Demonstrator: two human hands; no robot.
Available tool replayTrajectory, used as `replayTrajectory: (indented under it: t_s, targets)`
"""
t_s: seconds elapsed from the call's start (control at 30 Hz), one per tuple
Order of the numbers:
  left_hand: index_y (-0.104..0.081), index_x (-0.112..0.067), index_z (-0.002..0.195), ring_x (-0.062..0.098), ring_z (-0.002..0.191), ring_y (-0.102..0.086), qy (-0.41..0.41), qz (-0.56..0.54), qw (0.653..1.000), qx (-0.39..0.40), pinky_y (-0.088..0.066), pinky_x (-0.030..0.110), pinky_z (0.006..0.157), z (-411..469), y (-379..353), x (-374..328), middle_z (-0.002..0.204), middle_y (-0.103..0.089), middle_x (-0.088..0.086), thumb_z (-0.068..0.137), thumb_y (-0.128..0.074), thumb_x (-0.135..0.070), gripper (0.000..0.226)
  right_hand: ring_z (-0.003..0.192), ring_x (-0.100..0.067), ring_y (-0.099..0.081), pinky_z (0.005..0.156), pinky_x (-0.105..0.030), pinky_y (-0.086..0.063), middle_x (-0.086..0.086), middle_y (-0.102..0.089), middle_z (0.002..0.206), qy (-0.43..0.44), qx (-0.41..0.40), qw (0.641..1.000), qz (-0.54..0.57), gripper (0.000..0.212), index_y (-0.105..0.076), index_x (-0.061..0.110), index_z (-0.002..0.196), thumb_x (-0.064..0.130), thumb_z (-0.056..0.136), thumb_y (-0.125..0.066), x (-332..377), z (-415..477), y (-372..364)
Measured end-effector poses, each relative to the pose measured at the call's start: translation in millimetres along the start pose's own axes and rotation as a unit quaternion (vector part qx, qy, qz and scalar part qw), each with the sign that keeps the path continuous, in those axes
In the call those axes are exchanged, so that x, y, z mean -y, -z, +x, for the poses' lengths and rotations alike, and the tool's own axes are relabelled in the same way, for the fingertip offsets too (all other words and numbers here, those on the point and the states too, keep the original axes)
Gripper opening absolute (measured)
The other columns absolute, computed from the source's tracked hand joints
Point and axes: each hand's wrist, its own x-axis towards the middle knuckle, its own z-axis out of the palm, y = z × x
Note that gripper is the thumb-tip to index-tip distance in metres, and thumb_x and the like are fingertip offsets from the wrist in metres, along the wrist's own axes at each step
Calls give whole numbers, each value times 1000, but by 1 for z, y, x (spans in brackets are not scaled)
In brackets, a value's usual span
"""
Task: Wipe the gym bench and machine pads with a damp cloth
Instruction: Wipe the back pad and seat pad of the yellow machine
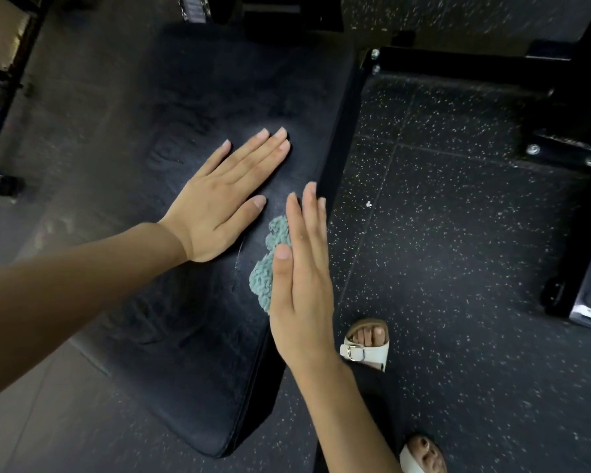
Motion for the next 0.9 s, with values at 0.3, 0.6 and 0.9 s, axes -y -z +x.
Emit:
replayTrajectory:
  t_s: [0.3,0.6,0.9]
  targets:
    - [-15,-12,158,14,154,-4,-15,3,1000,5,-1,42,124,21,5,11,167,-9,0,102,-25,-34,61,152,-8,2,122,-49,-17,6,-9,165,9,-12,1000,-10,47,-26,14,155,20,108,-29,-9,68,14]
    - [-16,-12,158,14,154,-6,-26,1,1000,5,-4,43,124,33,8,19,166,-11,-1,101,-26,-35,62,150,-4,9,124,-44,-12,7,3,166,-14,-14,998,-64,61,-11,16,157,41,104,-26,5,71,13]
    - [-15,-12,158,17,154,-7,-62,16,998,16,-4,42,124,46,12,31,166,-12,2,101,-28,-34,62,151,-8,6,122,-38,-11,10,3,166,-8,-13,995,-102,53,-10,18,156,29,106,-21,8,43,3]
